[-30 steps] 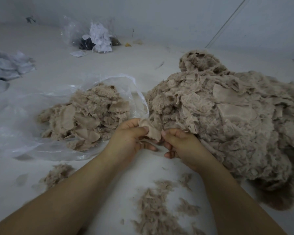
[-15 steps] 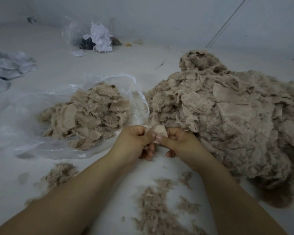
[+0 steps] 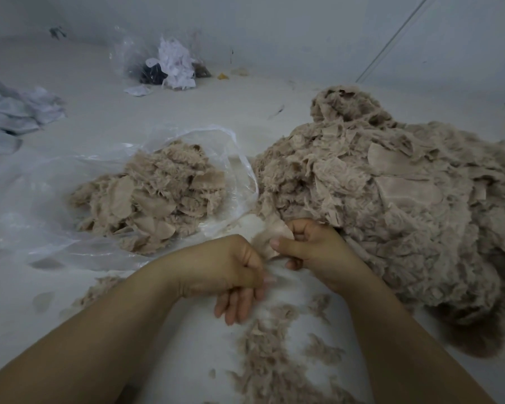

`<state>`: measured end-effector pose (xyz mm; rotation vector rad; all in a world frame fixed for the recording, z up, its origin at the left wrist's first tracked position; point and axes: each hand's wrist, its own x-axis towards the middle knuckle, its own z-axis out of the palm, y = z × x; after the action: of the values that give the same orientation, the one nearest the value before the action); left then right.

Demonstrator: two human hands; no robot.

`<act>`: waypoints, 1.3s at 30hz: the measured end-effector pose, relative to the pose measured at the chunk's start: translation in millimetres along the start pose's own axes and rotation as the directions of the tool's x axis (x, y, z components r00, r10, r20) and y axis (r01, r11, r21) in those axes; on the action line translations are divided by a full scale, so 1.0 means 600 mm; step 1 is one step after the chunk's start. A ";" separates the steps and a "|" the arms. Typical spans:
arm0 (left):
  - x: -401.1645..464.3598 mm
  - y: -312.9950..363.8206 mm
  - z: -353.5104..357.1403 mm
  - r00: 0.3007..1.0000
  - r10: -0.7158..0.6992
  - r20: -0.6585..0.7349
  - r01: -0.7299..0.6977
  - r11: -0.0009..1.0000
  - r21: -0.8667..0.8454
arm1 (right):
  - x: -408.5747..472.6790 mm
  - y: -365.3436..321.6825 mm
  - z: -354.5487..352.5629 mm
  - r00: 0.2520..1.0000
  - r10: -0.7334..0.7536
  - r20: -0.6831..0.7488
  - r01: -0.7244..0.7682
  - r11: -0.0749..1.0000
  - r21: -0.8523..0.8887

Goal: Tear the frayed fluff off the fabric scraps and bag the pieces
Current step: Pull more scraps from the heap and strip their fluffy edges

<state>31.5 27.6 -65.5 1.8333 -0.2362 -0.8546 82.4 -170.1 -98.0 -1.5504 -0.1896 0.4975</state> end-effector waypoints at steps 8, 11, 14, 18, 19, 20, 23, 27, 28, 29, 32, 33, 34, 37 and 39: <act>0.037 0.006 0.008 0.698 0.173 -0.695 -0.261 0.965 -0.022 | -0.001 -0.001 -0.001 1.000 -0.009 0.012 0.010 0.996 -0.088; 0.048 0.018 0.011 0.693 0.238 -0.681 -0.267 0.961 0.064 | -0.002 -0.002 -0.003 0.998 -0.030 0.063 0.039 0.989 -0.139; 0.063 0.030 0.014 0.659 0.216 -0.720 -0.264 0.963 0.047 | -0.004 -0.004 -0.002 0.997 -0.027 0.077 0.037 0.991 -0.131; 0.071 0.023 0.009 0.568 0.027 -0.822 -0.341 0.918 -0.205 | 0.001 -0.002 -0.003 1.000 0.007 0.007 -0.006 0.998 -0.055; 0.069 0.017 0.004 0.546 -0.013 -0.838 -0.352 0.904 -0.244 | 0.002 -0.001 -0.004 1.000 0.016 -0.002 -0.016 0.999 -0.043; 0.066 0.011 -0.001 0.532 -0.038 -0.846 -0.352 0.898 -0.262 | 0.002 -0.001 -0.004 1.000 0.025 -0.008 -0.025 0.999 -0.031; 0.052 -0.003 -0.004 0.642 -0.046 -0.766 -0.271 0.920 -0.283 | 0.002 -0.002 -0.001 0.999 0.038 -0.028 -0.038 0.999 0.009; 0.031 -0.015 0.013 0.841 0.006 -0.541 -0.143 0.967 -0.212 | 0.000 -0.006 0.005 0.998 0.033 -0.049 -0.033 0.999 0.006; 0.030 -0.015 0.015 0.851 0.013 -0.525 -0.141 0.969 -0.204 | -0.001 -0.006 0.005 0.998 0.033 -0.051 -0.032 0.999 0.009; 0.031 -0.015 0.016 0.853 0.013 -0.522 -0.140 0.969 -0.204 | -0.002 -0.007 0.005 0.998 0.032 -0.053 -0.031 0.999 0.015; 0.027 -0.015 0.012 0.879 0.041 -0.476 -0.148 0.971 -0.190 | -0.004 -0.009 0.008 0.997 0.035 -0.063 -0.034 0.999 0.019; 0.023 -0.016 0.012 0.917 0.063 -0.395 -0.140 0.976 -0.170 | -0.003 -0.009 0.008 0.997 0.042 -0.071 -0.040 0.999 0.019; 0.018 -0.017 0.013 0.958 0.070 -0.277 -0.112 0.984 -0.139 | -0.002 -0.008 0.009 0.995 0.053 -0.086 -0.051 0.998 0.029; 0.001 -0.019 0.020 0.999 0.038 -0.014 -0.038 0.999 -0.022 | -0.003 -0.008 0.010 0.987 0.092 -0.135 -0.079 0.992 0.100; -0.001 -0.017 0.021 0.998 0.022 -0.062 -0.024 0.999 -0.033 | -0.004 -0.009 0.011 0.990 0.073 -0.125 -0.063 0.995 0.077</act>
<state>20.5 23.1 -76.5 1.8190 -0.2027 -0.7809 78.3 -165.0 -92.3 -1.5152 -0.0200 0.4526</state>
